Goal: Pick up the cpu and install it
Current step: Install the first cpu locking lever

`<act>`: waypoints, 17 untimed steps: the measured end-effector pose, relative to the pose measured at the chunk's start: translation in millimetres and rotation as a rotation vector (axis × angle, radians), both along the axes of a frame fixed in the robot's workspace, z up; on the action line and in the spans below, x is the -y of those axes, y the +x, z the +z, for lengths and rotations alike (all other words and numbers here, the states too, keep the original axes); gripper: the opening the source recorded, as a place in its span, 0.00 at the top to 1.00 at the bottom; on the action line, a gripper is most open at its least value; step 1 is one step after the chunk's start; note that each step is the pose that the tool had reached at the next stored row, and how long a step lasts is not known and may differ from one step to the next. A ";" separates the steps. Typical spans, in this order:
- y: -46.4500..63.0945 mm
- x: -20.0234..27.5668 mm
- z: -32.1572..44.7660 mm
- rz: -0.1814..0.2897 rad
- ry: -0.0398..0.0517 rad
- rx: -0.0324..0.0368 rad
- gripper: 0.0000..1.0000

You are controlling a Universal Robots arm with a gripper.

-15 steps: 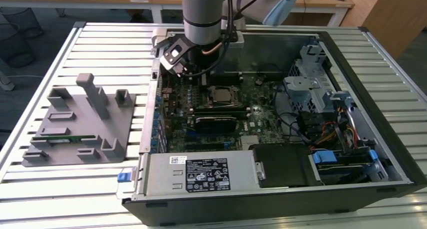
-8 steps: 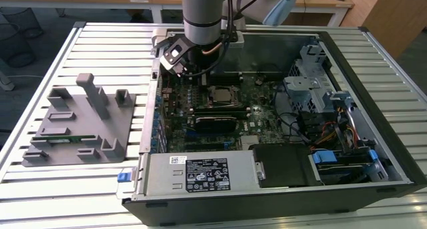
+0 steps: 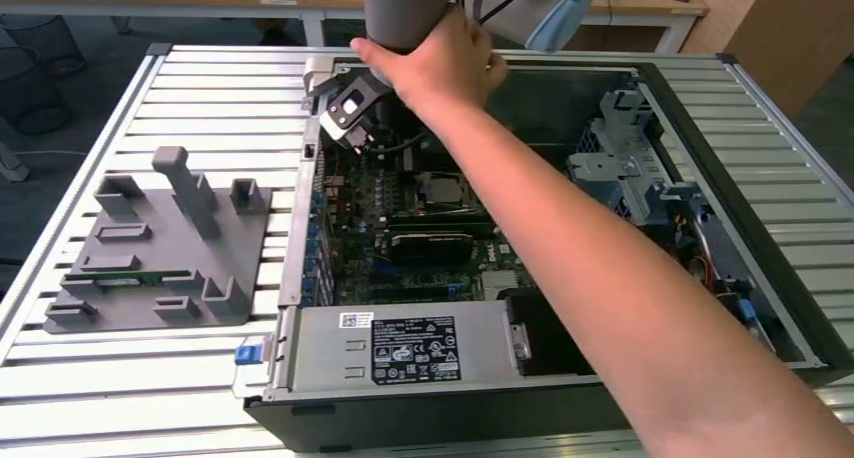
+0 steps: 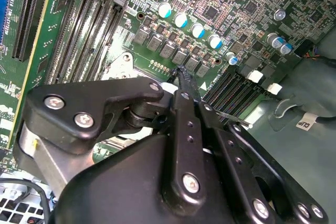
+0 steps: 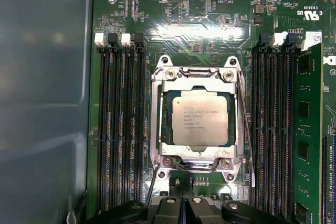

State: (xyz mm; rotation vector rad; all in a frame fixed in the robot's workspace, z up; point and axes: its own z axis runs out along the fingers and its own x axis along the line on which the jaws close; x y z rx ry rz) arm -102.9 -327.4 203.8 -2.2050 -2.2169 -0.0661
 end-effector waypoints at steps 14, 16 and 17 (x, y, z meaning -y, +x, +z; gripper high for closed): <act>0.0 0.0 -0.1 0.000 0.0002 0.0002 0.89; 0.0 0.0 0.0 0.000 0.0001 0.0001 0.89; 0.0 0.0 0.0 0.000 0.0000 0.0001 0.89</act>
